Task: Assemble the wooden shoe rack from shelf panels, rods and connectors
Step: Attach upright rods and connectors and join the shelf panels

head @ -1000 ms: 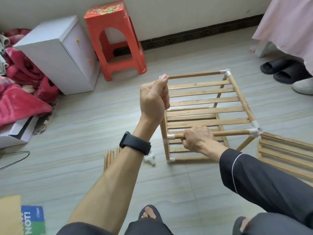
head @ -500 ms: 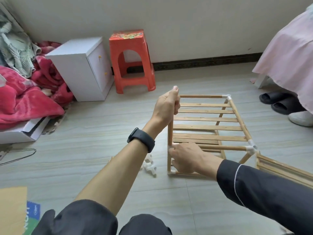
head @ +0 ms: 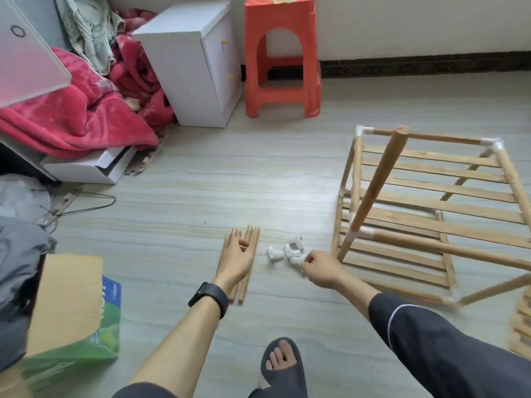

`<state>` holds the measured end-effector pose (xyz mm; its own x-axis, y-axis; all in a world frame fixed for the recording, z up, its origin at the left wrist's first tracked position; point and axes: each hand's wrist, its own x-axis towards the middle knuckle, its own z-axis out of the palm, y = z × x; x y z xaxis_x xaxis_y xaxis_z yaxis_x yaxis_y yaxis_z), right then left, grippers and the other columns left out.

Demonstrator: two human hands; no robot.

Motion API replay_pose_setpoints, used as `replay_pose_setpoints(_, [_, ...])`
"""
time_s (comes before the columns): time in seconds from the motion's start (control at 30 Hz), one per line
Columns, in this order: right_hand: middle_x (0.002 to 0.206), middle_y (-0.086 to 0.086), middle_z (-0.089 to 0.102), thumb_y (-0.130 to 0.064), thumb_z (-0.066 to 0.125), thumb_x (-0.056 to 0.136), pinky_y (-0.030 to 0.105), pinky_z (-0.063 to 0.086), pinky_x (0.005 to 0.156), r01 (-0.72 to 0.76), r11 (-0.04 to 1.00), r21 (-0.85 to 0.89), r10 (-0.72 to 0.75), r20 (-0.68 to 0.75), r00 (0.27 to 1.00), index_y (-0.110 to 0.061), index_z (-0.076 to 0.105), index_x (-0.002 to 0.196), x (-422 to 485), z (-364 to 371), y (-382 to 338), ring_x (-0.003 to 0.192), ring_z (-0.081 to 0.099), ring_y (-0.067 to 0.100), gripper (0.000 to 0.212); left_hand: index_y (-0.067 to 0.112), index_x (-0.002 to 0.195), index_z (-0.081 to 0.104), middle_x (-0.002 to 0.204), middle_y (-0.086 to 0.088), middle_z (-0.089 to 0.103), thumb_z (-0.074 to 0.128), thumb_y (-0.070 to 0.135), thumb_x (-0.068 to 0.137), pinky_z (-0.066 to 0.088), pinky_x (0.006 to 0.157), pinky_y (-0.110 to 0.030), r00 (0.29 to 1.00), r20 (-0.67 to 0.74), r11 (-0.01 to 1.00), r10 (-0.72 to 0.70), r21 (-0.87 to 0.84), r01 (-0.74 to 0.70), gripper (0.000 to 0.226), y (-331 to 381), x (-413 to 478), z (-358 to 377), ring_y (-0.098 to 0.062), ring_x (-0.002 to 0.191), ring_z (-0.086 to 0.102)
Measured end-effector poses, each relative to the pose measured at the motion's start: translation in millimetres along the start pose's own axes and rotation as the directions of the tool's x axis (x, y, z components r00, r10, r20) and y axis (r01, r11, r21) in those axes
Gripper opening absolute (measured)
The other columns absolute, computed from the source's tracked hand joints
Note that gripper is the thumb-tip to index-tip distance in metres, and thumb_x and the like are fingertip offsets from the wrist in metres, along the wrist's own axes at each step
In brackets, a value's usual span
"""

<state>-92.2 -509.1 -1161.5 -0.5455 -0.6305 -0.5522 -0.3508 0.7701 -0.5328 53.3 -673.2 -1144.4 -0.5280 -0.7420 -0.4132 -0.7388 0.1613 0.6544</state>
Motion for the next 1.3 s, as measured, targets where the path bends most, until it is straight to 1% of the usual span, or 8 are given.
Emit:
replay_pose_setpoints(0.07, [0.092,0.014,0.068,-0.022,0.044,0.094,0.033,0.046,0.071,-0.049,0.985,0.167,0.046,0.023,0.999,-0.014,0.058,0.083,18.9,22.8,0.3,0.08,0.059,0.028,0.02,0.014,0.13,0.05,0.138,-0.01,0.055,0.049,0.034,0.101,0.048,0.102,-0.042,0.993,0.075,0.985,-0.094,0.151,0.082,0.035,-41.4,7.5,6.5,-0.03,0.122,0.056])
replay_pose_setpoints(0.13, [0.104,0.015,0.069,-0.022,0.04,0.098,0.034,0.043,0.074,0.0,1.0,-0.001,0.0,0.025,1.0,-0.014,0.061,0.093,34.5,46.7,3.4,0.095,0.062,0.032,0.023,0.012,0.13,0.049,0.132,-0.014,0.055,0.052,0.029,0.099,0.052,0.095,-0.042,0.978,0.129,0.955,-0.166,0.269,0.126,0.036,-68.2,14.2,16.1,-0.033,0.113,0.06])
replay_pose_setpoints(0.3, [0.167,0.009,0.021,-0.034,0.03,0.108,0.042,0.02,0.123,0.287,0.89,-0.353,-0.245,0.157,0.957,-0.018,0.032,0.156,54.9,115.8,20.0,0.154,0.017,0.028,0.051,0.015,0.14,0.044,0.143,-0.011,0.047,0.051,0.029,0.097,0.046,0.101,-0.041,0.974,0.16,0.853,-0.163,0.519,0.058,0.046,-94.1,36.2,43.9,-0.033,0.129,0.05])
replay_pose_setpoints(0.6, [0.161,-0.001,-0.036,-0.046,0.016,0.108,0.056,-0.004,0.122,0.403,0.633,-0.661,-0.218,0.347,0.912,-0.029,-0.024,0.157,59.7,151.7,75.6,0.15,-0.03,0.023,0.066,0.012,0.132,0.048,0.13,-0.008,0.06,0.048,0.024,0.103,0.049,0.085,-0.037,0.989,0.115,0.605,-0.09,0.796,-0.037,0.031,-99.8,65.3,77.1,-0.028,0.123,0.054])
replay_pose_setpoints(0.73, [0.163,-0.002,-0.033,-0.044,0.025,0.107,0.057,0.005,0.121,0.405,0.633,-0.659,-0.17,0.393,0.904,-0.028,-0.019,0.16,61.7,146.1,67.4,0.153,-0.026,0.022,0.07,0.01,0.119,0.059,0.117,-0.01,0.067,0.05,0.016,0.097,0.047,0.074,-0.034,0.972,0.099,0.727,-0.214,0.68,0.091,0.024,-94.7,68.9,81.6,-0.031,0.109,0.064])
replay_pose_setpoints(0.87, [0.171,0.006,0.004,-0.046,0.036,0.105,0.046,0.022,0.123,0.26,0.873,-0.412,-0.08,0.406,0.91,-0.017,0.013,0.162,64.1,116.2,32.0,0.157,0.009,0.024,0.068,0.011,0.099,0.067,0.096,-0.007,0.071,0.06,0.014,0.088,0.054,0.072,-0.033,0.933,0.214,0.927,-0.288,0.307,0.216,0.013,-80.0,67.2,60.6,-0.028,0.095,0.067])
replay_pose_setpoints(1.07, [0.109,-0.01,0.067,-0.065,0.05,0.096,0.032,0.046,0.093,0.242,0.96,0.142,-0.234,-0.072,0.97,-0.017,0.037,0.152,37.9,-3.9,-68.5,0.109,0.062,0.016,0.075,0.024,0.115,0.059,0.103,0.006,0.07,0.068,0.028,0.093,0.05,0.098,-0.047,0.971,0.055,0.968,0.234,0.077,-0.238,0.024,-17.2,43.9,5.7,-0.022,0.104,0.064])
replay_pose_setpoints(1.3, [0.077,-0.007,0.068,-0.047,0.058,0.098,0.033,0.048,0.068,0.588,0.808,0.05,-0.476,-0.534,0.699,-0.022,0.059,0.1,-92.6,-134.6,-144.6,0.073,0.064,0.011,0.026,0.022,0.12,0.061,0.105,0.001,0.068,0.062,0.024,0.099,0.055,0.074,-0.044,0.665,-0.272,0.719,0.695,0.251,-0.648,0.021,110.1,-23.3,-61.0,-0.017,0.088,0.065])
